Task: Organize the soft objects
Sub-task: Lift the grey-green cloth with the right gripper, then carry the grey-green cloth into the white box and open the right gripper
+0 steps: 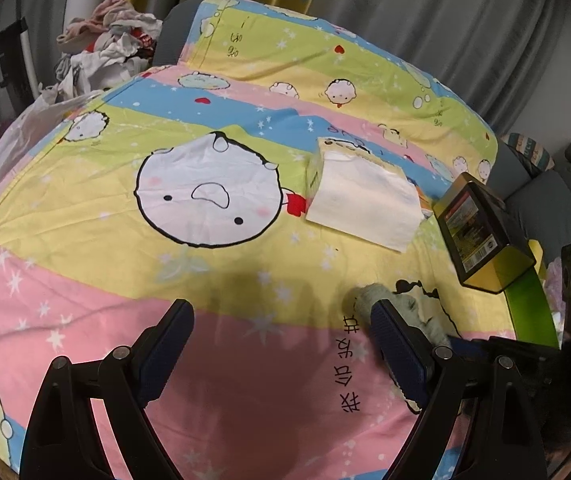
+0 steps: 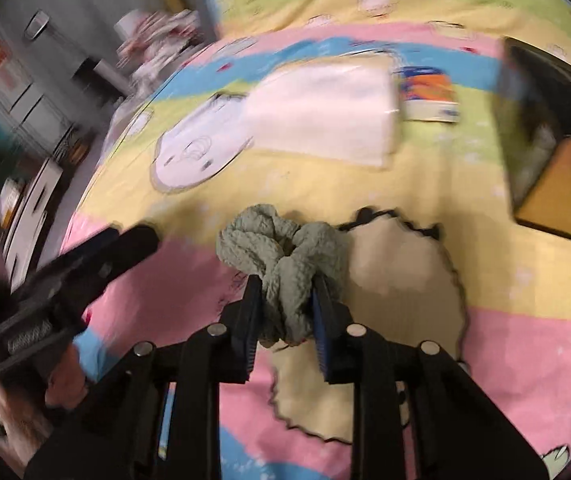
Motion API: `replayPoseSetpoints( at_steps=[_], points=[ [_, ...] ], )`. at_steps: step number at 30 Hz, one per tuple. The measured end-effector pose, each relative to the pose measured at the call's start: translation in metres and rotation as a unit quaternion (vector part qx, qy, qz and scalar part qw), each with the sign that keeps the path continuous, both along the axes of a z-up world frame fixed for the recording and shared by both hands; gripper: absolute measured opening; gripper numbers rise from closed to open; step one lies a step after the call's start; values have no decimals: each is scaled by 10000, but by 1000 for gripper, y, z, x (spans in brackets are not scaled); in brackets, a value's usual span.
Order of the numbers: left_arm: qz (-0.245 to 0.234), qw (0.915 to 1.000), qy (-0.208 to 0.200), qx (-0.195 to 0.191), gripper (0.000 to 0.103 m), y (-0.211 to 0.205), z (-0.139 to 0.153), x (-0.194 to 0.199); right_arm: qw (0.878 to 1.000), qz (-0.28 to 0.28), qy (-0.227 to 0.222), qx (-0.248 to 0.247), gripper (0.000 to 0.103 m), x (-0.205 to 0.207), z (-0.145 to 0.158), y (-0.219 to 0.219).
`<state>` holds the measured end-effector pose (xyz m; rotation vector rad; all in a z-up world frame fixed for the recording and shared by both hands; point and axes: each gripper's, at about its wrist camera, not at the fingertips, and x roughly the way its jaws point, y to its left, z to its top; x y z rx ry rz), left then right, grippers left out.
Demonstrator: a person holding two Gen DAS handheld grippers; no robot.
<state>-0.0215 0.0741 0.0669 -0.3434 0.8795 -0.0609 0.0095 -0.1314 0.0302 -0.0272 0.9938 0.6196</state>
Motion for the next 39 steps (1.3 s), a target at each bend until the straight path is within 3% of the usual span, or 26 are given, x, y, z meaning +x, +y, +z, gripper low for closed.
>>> replayPoseSetpoints(
  at_steps=[2, 4, 8, 12, 16, 18, 19, 20, 23, 26, 28, 33, 39],
  points=[
    [-28, 10000, 79, -39, 90, 0, -2, 1, 9999, -94, 82, -49, 56, 1, -3, -1],
    [-51, 9999, 139, -73, 90, -1, -4, 1, 9998, -153, 115, 57, 75, 2, -1, -5],
    [-243, 9996, 113, -72, 90, -8, -3, -1, 9996, -199, -95, 187, 81, -2, 8, -19],
    [-507, 9985, 155, -130, 86, -19, -6, -2, 9954, -579, 82, 753, 81, 8, 11, -36],
    [-812, 9956, 378, -267, 84, -33, -16, 1, 9915, -542, 305, 1145, 81, 13, 5, -32],
    [-835, 9951, 456, -286, 70, -38, -21, 2, 9896, -533, 468, 1250, 81, 16, -2, -27],
    [-856, 9946, 496, -313, 69, -41, -24, 3, 9888, -531, 546, 1284, 80, 17, -5, -24],
    [-915, 9940, 489, -350, 68, -45, -27, 4, 9881, -514, 641, 1298, 78, 18, -10, -18],
    [-1027, 9931, 416, -382, 52, -53, -29, 5, 9899, -512, 646, 1153, 72, 20, -15, -9],
    [-1282, 9889, 408, -627, 41, -61, -32, 5, 9918, -503, 532, 1043, 54, 18, -14, -11],
    [-1320, 9890, 309, -599, 40, -66, -32, 4, 9914, -303, 654, 1095, 43, 18, -14, -8],
    [-1481, 9872, 72, -590, 34, -79, -19, 5, 9879, -369, 846, 1248, 39, 22, -15, -16],
    [-1919, 9775, -569, -659, 34, -122, 22, 12, 9815, -824, 241, 1709, 39, 11, 26, -71]
  ],
)
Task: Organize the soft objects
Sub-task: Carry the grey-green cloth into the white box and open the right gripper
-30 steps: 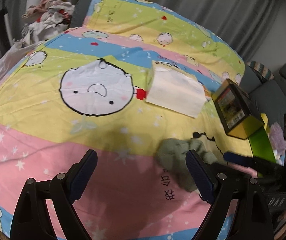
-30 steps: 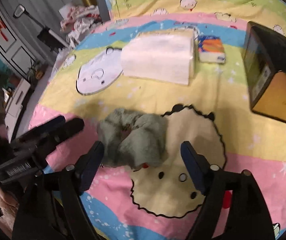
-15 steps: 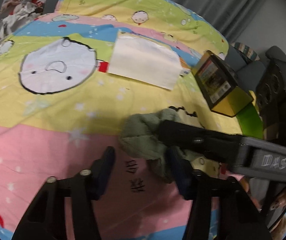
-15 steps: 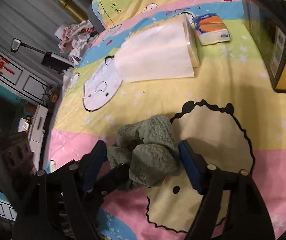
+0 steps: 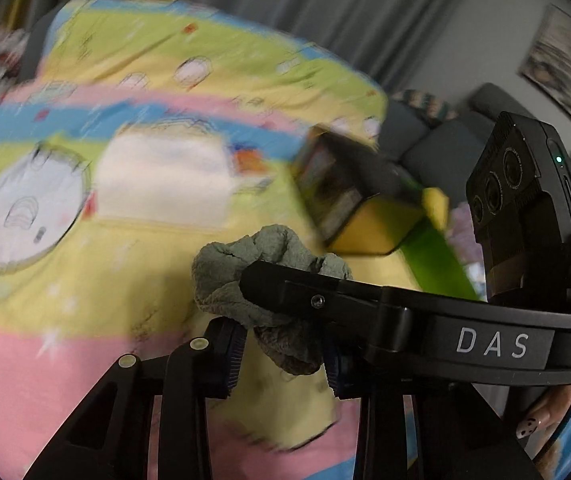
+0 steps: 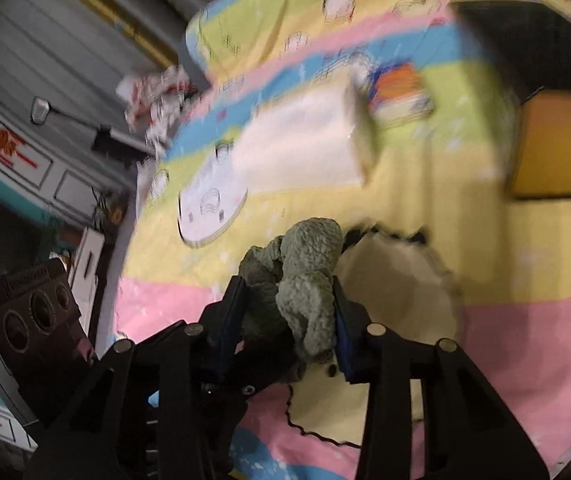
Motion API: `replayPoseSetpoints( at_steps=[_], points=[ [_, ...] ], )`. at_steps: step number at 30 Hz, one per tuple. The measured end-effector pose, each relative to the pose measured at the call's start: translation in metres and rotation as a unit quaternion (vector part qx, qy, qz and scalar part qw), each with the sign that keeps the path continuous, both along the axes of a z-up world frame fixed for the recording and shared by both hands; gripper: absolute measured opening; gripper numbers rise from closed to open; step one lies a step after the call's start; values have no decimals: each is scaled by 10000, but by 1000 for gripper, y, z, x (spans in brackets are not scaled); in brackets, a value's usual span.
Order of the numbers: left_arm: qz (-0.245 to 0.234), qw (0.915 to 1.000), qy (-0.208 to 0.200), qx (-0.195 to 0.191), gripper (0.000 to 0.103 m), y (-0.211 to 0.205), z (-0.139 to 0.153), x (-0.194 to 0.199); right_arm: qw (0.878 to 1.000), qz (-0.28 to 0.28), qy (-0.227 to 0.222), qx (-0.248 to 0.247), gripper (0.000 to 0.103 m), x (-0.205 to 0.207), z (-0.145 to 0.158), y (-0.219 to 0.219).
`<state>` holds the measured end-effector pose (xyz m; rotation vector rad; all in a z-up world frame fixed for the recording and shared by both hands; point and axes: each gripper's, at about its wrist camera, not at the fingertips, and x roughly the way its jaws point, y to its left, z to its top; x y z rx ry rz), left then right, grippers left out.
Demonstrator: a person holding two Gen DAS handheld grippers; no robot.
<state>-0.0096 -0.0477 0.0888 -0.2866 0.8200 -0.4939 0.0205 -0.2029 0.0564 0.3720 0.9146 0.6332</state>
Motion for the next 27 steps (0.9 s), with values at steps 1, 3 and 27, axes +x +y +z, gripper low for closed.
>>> replayPoseSetpoints(
  at_steps=[1, 3, 27],
  points=[
    [-116, 9999, -112, -56, 34, -12, 8, 1, 9998, -146, -116, 46, 39, -3, 8, -12],
    [-369, 9987, -302, -156, 34, -34, 20, 4, 9977, -529, -378, 166, 40, -11, 25, -42],
    [-2465, 9690, -54, -164, 34, -257, 20, 13, 9406, -3361, -337, 337, 41, -52, 15, -262]
  ],
)
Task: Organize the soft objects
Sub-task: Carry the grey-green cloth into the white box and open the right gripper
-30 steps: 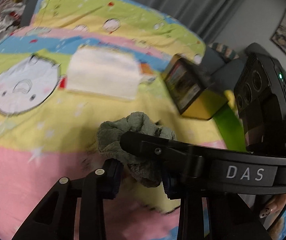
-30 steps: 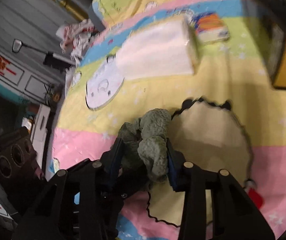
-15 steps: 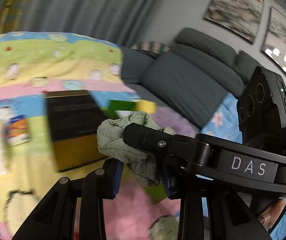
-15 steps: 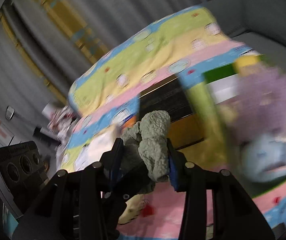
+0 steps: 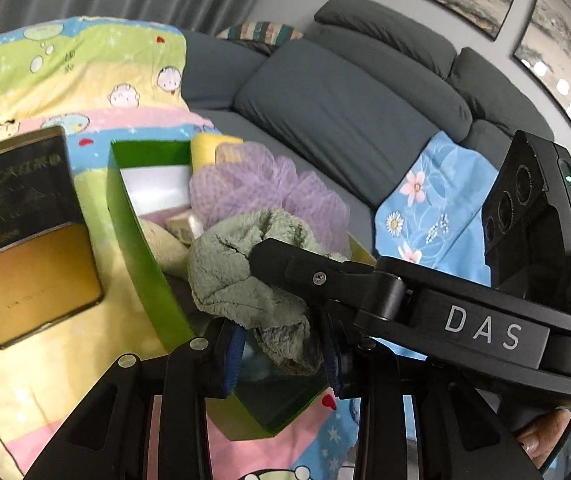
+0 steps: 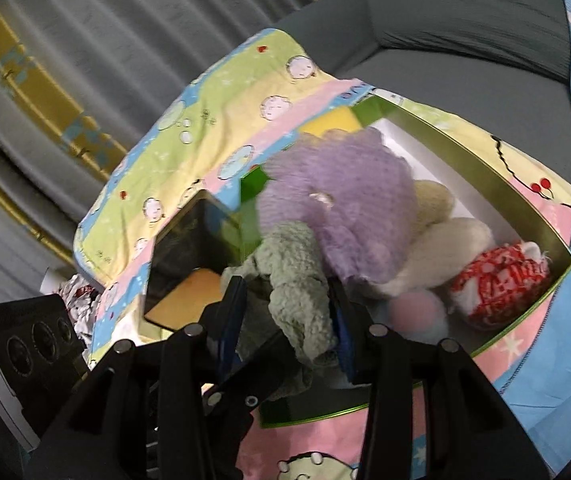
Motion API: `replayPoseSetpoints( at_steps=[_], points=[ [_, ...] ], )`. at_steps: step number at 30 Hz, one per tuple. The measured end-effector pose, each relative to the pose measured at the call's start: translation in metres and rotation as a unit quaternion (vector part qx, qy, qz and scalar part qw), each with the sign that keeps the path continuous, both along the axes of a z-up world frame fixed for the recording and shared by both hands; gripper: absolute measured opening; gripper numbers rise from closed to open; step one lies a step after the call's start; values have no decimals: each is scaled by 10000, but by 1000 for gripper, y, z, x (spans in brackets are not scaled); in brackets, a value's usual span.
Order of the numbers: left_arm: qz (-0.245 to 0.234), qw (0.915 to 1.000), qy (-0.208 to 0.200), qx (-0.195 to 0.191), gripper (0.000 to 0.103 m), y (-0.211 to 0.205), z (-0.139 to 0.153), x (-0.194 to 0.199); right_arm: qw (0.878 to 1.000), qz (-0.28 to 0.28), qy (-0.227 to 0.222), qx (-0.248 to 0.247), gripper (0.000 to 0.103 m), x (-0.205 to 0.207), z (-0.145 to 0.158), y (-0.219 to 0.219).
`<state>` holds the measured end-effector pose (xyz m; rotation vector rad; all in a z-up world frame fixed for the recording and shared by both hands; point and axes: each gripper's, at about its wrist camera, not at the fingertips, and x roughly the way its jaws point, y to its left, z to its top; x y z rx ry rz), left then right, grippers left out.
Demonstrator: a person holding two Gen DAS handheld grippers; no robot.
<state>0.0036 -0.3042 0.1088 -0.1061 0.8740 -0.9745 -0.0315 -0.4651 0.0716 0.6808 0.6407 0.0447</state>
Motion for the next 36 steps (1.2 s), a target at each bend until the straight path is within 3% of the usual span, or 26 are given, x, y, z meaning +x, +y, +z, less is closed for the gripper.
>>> replayPoseSetpoints(
  at_steps=[18, 27, 28, 33, 36],
  points=[
    [198, 9964, 10, 828, 34, -26, -10, 7, 9991, -299, 298, 7, 37, 12, -16, -11],
    [212, 9965, 77, 808, 38, -25, -8, 4, 9988, -428, 255, -11, 38, 11, -15, -15],
    [186, 9967, 78, 792, 39, -25, -7, 3, 9987, -433, 264, -27, 38, 9, -14, -15],
    [146, 9969, -132, 755, 66, -23, 3, -7, 9983, -571, 83, -69, 47, -4, -5, -19],
    [138, 9971, -264, 697, 70, -21, 10, -11, 9973, -704, -7, -206, 61, -12, 3, -21]
  ],
)
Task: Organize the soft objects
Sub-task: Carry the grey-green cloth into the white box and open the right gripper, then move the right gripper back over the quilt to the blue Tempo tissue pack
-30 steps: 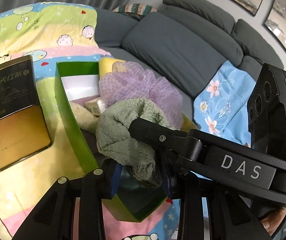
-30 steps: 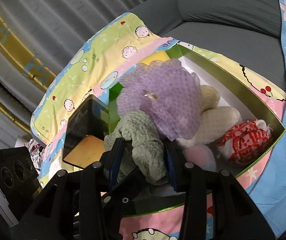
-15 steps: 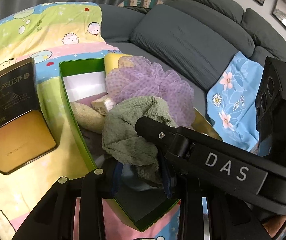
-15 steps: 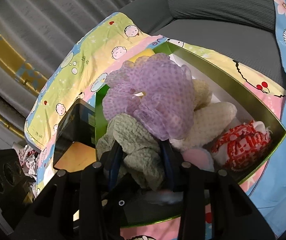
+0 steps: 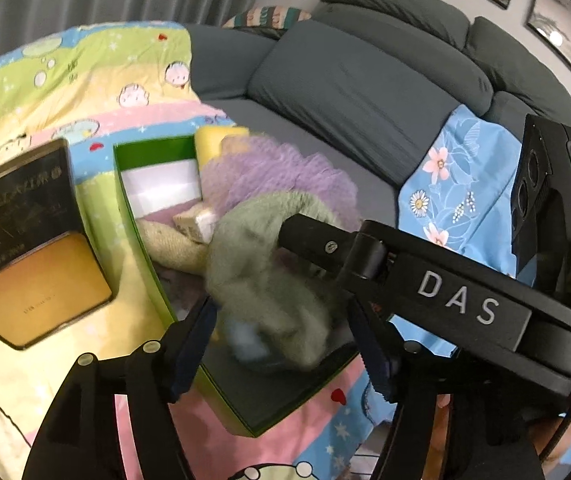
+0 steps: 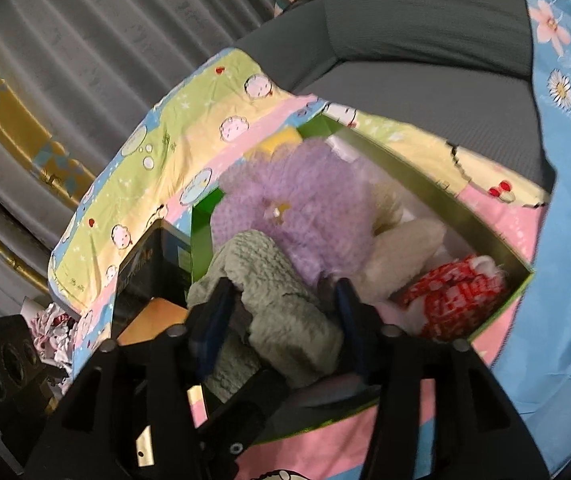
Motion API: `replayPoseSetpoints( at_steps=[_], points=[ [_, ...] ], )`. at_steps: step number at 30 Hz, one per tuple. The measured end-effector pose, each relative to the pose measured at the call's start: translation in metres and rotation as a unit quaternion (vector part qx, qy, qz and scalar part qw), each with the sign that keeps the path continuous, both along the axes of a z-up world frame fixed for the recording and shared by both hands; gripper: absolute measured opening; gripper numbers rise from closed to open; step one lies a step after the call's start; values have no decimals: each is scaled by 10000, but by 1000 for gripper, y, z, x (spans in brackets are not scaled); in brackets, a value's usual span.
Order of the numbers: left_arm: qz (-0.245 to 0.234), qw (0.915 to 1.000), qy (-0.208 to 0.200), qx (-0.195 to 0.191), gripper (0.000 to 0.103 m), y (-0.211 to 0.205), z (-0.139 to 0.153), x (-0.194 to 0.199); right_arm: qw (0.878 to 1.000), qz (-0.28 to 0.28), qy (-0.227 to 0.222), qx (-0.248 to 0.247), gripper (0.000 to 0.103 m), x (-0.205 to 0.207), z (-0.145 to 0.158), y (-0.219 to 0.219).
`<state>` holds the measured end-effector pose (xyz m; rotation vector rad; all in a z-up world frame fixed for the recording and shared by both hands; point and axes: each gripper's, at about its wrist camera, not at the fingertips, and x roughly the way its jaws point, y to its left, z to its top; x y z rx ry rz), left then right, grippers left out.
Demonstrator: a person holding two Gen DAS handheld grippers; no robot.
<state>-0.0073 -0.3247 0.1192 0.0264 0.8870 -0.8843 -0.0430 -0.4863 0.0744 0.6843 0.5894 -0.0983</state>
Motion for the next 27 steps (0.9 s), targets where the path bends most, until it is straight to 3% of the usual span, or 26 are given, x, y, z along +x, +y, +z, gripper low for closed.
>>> replayPoseSetpoints(
  at_steps=[2, 4, 5, 8, 18, 27],
  points=[
    [-13, 10000, 7, -83, 72, 3, 4, -1, 9999, -119, -17, -80, 69, -5, 3, -2],
    [-10, 9999, -14, -153, 74, 7, 9, -2, 9998, -179, -26, -127, 70, -9, 5, -3],
    [-5, 9999, -22, -156, 80, 8, 10, -3, 9997, -196, -10, -126, 70, -11, 6, -4],
    [54, 9997, -92, -236, 81, 17, 15, -6, 9996, -210, -3, -167, 85, -17, 9, -4],
    [199, 9982, -127, -551, 83, 55, 33, -22, 9979, -396, -261, -441, 93, -37, 30, 13],
    [815, 9940, -146, -708, 83, 123, 42, -27, 9943, -332, -491, -883, 99, -47, 50, 42]
  ],
)
